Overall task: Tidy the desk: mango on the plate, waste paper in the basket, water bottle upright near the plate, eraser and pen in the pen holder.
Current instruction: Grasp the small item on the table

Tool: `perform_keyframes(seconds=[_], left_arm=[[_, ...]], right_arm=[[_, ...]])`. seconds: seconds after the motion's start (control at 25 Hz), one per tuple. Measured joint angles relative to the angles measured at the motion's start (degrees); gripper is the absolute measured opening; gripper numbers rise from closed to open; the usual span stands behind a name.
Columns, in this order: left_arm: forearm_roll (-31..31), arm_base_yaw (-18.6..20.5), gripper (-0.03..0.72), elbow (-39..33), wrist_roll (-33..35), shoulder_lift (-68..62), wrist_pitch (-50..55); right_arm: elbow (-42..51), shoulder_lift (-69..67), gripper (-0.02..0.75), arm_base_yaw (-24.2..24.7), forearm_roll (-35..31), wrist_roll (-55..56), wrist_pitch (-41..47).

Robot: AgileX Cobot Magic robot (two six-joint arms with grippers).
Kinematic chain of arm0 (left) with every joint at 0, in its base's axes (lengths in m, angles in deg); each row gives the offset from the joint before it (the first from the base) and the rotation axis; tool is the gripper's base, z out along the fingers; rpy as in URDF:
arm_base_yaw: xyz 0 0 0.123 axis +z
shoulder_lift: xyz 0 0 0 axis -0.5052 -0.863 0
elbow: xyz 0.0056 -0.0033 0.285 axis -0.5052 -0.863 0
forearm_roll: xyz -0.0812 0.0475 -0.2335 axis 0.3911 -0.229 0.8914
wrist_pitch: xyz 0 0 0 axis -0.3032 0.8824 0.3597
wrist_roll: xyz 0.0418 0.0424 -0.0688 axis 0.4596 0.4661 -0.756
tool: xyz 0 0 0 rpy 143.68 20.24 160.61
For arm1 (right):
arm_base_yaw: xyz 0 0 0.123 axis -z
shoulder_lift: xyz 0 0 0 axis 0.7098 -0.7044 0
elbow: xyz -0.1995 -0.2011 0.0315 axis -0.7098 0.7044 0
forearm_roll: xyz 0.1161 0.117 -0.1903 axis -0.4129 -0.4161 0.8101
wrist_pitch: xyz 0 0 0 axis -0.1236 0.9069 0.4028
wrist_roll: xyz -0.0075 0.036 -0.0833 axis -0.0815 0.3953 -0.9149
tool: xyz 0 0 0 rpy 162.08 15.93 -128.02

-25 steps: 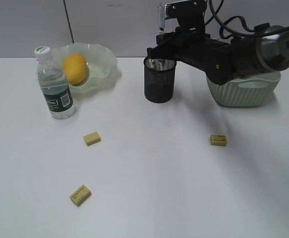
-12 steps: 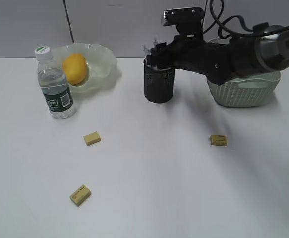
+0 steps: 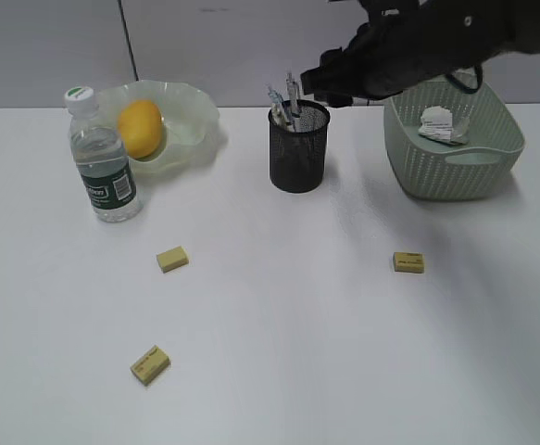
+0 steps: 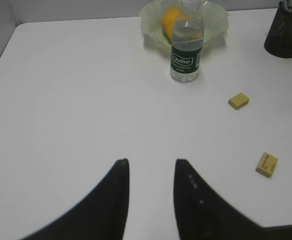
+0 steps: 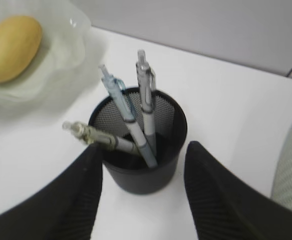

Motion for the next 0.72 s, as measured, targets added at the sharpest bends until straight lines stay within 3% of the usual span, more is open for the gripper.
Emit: perform_keyframes(seconds=[0.32,0.72], left_arm=[[0.0,0.0,0.238,0.0,0.0,0.0,0.0],[0.54,0.0,0.238,0.0,0.0,0.0,0.0]], right_arm=[[-2.82,10.33,0.383,1.63,-0.33,0.11,25.71],[-11.26,10.92,0.383,14.33,-0.01,0.51,53.56]])
